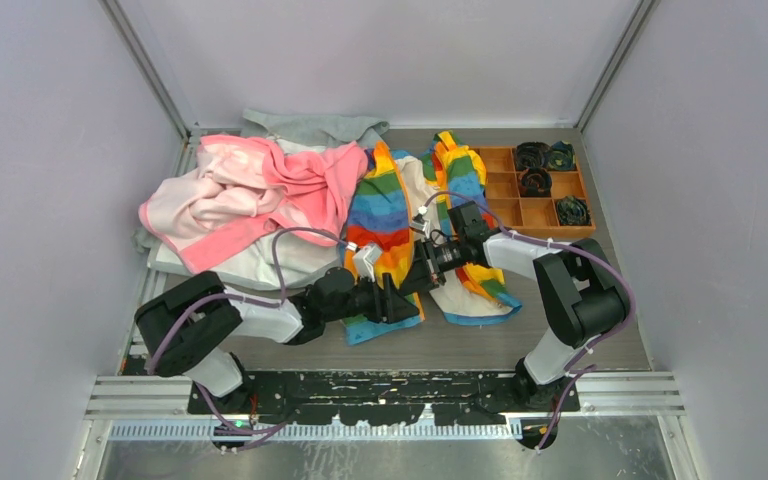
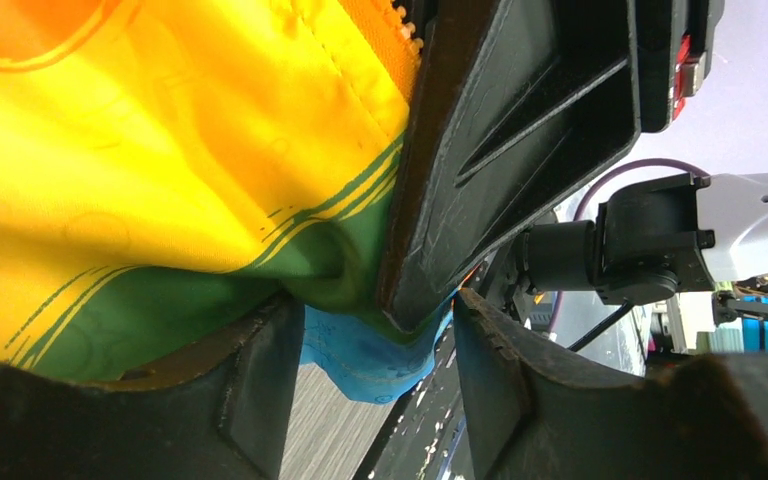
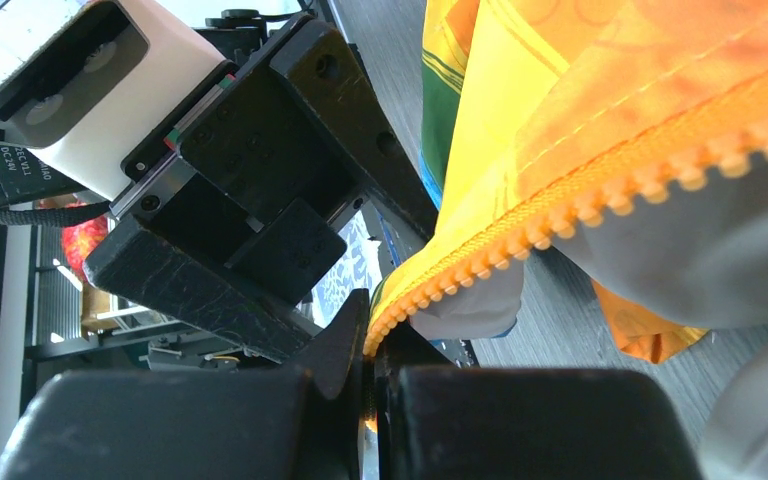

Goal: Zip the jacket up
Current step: Pick up the jacket from the center of the board.

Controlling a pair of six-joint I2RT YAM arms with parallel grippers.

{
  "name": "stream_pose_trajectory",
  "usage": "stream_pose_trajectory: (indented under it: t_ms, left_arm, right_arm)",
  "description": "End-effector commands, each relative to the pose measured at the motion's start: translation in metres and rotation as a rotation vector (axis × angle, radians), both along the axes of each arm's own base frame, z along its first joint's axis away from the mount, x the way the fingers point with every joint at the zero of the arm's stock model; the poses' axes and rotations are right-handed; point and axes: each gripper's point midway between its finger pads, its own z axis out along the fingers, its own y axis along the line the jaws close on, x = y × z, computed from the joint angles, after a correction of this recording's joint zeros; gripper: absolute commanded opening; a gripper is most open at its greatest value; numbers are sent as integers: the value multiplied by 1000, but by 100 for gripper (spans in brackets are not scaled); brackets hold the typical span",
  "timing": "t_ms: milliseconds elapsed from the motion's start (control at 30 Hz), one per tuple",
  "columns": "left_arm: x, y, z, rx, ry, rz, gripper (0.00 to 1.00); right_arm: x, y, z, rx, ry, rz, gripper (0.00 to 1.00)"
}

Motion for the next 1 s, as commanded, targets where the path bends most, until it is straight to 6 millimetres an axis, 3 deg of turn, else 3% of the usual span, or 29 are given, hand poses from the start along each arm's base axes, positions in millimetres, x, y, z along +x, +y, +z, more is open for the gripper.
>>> stream_pose_trajectory:
  t_ms: [0,133,533,833,967]
  left_arm:
    - [5,-14,32,-139,-54,-30,53]
    - [6,-15,33,-159,-48,-40,42]
    - [4,-10,31,-156,-45,-43,34]
    - [2,-14,27,-157,-32,-70,1]
    - [1,-16,29,-167,-38,-79,0]
  right_arm:
    - [1,2,12,45,-38,15,1]
    - [1,1,10,36,-44,15,1]
    - [5,-3,4,-5,-59,13,1]
    - [7,-5,3,-14,-63,4,1]
    - [8,-6,2,-22,-72,4,2]
